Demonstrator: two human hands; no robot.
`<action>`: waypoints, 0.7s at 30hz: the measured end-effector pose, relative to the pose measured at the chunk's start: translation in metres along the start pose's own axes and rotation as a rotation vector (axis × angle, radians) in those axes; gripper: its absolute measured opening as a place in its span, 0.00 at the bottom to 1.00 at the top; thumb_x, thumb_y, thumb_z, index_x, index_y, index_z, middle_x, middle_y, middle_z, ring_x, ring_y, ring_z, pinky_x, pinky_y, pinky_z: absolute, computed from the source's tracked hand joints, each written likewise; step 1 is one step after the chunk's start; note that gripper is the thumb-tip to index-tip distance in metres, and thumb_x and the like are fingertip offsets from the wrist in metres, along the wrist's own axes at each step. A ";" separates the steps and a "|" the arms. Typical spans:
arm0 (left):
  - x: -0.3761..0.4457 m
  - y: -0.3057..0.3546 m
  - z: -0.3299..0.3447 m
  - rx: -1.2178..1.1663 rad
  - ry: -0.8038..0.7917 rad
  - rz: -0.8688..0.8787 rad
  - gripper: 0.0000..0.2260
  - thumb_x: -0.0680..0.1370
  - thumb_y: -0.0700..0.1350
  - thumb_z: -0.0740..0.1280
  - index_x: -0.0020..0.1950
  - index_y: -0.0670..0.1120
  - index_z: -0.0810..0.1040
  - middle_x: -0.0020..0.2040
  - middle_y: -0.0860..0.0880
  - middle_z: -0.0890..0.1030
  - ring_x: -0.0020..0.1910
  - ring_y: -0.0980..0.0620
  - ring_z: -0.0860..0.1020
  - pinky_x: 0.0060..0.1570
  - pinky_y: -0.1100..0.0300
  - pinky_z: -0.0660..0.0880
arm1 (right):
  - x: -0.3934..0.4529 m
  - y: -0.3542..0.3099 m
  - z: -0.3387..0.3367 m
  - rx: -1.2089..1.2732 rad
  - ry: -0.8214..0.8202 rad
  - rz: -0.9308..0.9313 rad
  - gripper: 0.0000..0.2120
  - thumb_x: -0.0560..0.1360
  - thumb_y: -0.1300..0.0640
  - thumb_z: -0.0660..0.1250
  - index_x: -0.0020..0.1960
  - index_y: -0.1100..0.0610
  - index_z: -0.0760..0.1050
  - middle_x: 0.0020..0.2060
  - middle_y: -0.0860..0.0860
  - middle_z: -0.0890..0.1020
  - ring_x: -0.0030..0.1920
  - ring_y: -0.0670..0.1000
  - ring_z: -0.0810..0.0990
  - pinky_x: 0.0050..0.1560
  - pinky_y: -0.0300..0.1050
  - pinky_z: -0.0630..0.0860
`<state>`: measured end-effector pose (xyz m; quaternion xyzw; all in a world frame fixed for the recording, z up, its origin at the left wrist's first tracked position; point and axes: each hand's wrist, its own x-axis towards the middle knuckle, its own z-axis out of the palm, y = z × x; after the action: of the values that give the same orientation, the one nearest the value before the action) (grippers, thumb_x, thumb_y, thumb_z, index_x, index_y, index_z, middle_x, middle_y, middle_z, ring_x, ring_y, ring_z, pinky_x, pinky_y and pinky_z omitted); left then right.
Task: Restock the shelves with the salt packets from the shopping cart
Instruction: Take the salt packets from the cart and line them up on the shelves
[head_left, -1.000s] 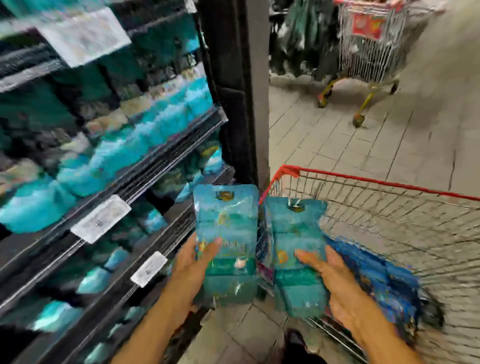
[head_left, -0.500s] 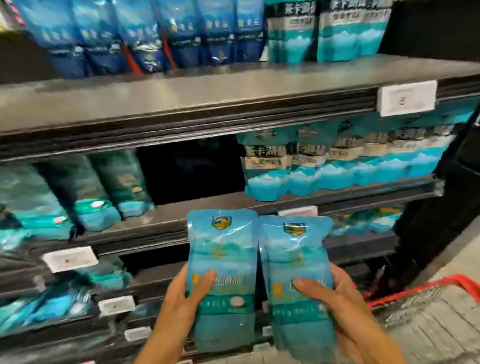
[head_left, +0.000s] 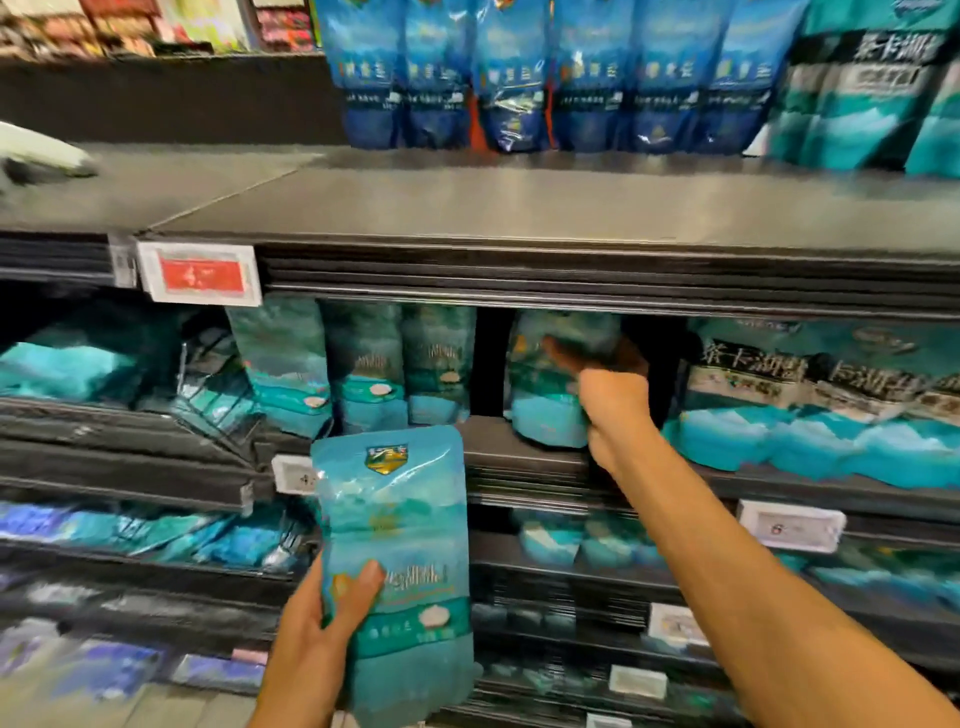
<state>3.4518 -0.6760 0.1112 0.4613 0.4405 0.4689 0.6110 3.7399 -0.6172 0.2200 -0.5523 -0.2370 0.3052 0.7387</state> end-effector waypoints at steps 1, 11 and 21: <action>0.000 0.000 -0.002 -0.006 -0.003 -0.007 0.21 0.63 0.56 0.74 0.56 0.59 0.83 0.54 0.49 0.86 0.55 0.48 0.83 0.58 0.46 0.75 | 0.010 0.002 0.011 0.022 -0.029 -0.048 0.12 0.72 0.73 0.71 0.52 0.61 0.77 0.36 0.45 0.83 0.34 0.43 0.81 0.36 0.37 0.80; 0.014 0.003 -0.004 -0.106 -0.039 -0.058 0.17 0.66 0.53 0.73 0.55 0.57 0.83 0.54 0.45 0.85 0.53 0.42 0.84 0.50 0.43 0.81 | 0.036 0.046 0.052 -0.131 -0.215 -0.230 0.13 0.70 0.60 0.78 0.51 0.49 0.80 0.43 0.40 0.86 0.46 0.41 0.84 0.45 0.36 0.80; 0.033 0.030 0.022 -0.113 -0.117 0.008 0.17 0.69 0.56 0.73 0.56 0.56 0.82 0.56 0.46 0.85 0.53 0.44 0.84 0.43 0.50 0.82 | 0.025 0.045 0.039 -0.164 -0.307 -0.182 0.10 0.74 0.58 0.74 0.51 0.45 0.80 0.44 0.38 0.85 0.45 0.39 0.84 0.40 0.31 0.78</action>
<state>3.4737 -0.6429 0.1410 0.4546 0.3752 0.4677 0.6587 3.7219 -0.5640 0.1875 -0.5340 -0.4198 0.2975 0.6709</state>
